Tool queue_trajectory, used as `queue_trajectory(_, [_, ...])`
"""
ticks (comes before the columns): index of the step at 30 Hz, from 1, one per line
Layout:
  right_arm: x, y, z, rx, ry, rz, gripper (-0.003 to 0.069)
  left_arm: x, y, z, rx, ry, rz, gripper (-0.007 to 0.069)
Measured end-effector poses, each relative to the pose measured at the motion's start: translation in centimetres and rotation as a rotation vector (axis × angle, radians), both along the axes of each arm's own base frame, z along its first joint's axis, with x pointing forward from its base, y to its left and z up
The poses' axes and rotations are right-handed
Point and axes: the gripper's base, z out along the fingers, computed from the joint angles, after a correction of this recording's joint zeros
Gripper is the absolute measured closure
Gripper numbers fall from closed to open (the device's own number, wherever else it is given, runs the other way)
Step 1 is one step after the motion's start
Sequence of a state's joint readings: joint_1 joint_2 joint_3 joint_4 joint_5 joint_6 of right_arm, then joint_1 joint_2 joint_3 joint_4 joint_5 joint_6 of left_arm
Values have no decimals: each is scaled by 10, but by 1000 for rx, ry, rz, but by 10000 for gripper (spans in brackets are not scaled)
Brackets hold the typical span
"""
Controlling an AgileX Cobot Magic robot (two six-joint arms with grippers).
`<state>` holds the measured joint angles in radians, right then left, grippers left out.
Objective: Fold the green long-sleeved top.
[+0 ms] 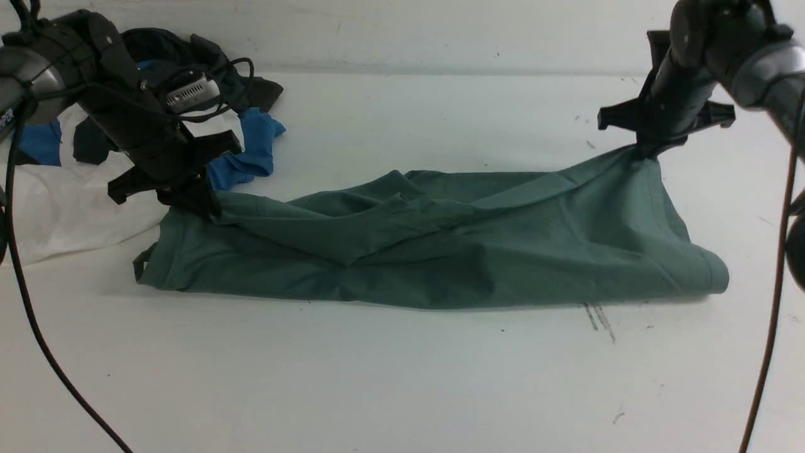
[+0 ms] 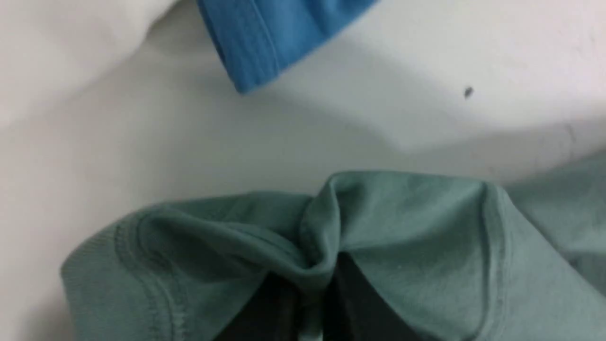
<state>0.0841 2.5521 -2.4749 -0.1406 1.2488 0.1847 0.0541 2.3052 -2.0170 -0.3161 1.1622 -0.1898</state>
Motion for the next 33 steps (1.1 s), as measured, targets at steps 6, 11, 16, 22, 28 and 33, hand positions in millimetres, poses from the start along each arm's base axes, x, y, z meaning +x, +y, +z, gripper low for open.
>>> queue_trajectory(6, [3,-2,-19,-18,26,7,466,6,1,7,15,-72,-10,414])
queue_trajectory(11, [0,-6,5,-59,-13,19,279,10,4,32,68,-119,-61,299])
queue_trajectory(16, [-10,-18,62,-18,-109,19,174,14,10,72,147,-214,-93,255])
queue_trajectory(22, [-57,-29,123,46,-120,54,202,7,-15,102,131,-309,-221,300])
queue_trajectory(28, [-131,-29,125,55,33,57,278,-14,-106,78,68,-287,-607,563])
queue_trajectory(33, [-163,-29,106,56,142,54,329,-30,-165,52,101,-261,-871,627])
